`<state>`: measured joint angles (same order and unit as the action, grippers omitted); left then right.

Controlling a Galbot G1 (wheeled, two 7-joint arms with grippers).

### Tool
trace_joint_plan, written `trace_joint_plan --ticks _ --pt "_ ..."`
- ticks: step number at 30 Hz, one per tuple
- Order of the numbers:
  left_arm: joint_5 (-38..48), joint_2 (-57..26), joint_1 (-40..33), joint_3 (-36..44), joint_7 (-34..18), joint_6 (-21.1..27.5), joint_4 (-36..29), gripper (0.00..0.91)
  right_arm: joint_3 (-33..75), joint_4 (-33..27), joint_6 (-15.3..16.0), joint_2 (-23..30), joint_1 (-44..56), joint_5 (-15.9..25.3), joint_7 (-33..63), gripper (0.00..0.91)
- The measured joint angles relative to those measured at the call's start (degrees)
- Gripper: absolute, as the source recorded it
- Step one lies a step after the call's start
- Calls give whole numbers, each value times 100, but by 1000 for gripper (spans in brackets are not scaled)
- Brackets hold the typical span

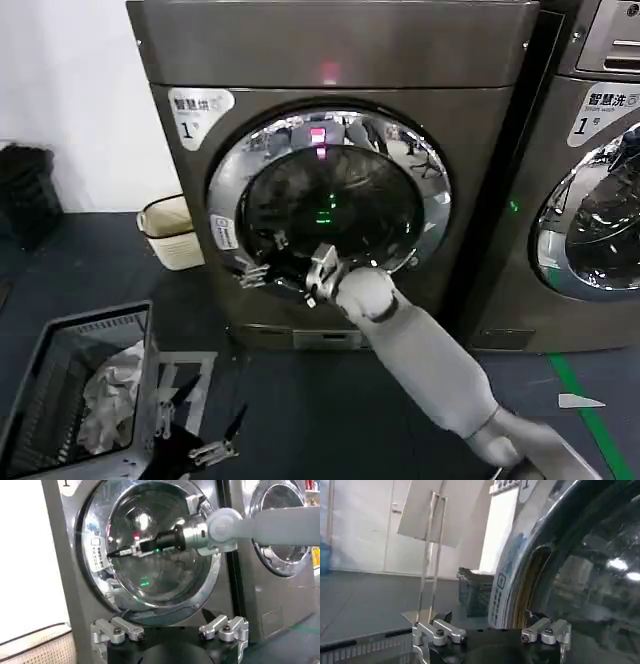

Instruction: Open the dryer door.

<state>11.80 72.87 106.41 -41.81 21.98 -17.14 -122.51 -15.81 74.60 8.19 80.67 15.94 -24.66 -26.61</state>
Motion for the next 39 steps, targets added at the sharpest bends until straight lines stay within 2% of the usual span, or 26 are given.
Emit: trace_joint_plan --ticks 8,18,28,35,39 --pt "-75 16 7 -26 -37 37 -5 907 -93 -320 -62 179 -209 -207 -259 907" --pt "-243 34 6 -93 33 130 13 907 -203 -171 -21 39 -137 -418 -797 907" --pt "-28 -69 -177 -388 225 410 76 907 -175 560 -19 -461 128 -696 -1532 907" --pt "111 -153 -331 -701 205 559 267 907 52 1280 252 -932 431 -891 -2152 907" --pt "252 -220 -450 -823 157 738 403 907 188 1676 298 -1244 605 -973 -2391 907"
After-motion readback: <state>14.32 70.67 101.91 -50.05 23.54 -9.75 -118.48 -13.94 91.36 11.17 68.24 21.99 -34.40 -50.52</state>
